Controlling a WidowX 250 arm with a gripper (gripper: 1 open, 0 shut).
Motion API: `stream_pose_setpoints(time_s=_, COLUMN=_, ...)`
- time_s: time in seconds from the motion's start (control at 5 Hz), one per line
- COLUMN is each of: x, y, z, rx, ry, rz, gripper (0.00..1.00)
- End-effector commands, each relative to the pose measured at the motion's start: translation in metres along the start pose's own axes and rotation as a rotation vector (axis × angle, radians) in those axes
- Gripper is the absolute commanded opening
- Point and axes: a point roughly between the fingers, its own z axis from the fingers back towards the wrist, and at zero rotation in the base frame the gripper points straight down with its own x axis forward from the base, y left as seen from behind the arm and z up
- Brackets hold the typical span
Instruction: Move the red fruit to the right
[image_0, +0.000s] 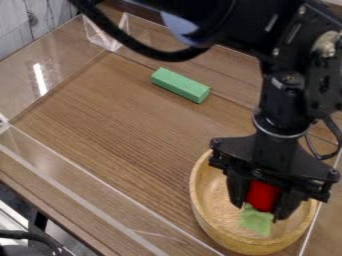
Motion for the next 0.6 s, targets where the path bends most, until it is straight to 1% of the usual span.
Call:
stream_pose_setpoints(time_s=0.0, x=0.0056, y=-0.0107, z=0.0062, rx=-0.031, ry=-0.035, rz=0.008, gripper=0.0)
stream_pose_setpoints(time_s=0.2, x=0.0127, y=-0.0162, z=0.0103, rx=-0.034, ry=-0.049, rz=0.008, gripper=0.0)
stream_pose_setpoints(time_s=0.4, x=0.0121, y=-0.0119, z=0.015, rx=-0.037, ry=-0.072, rz=0.004, gripper=0.0)
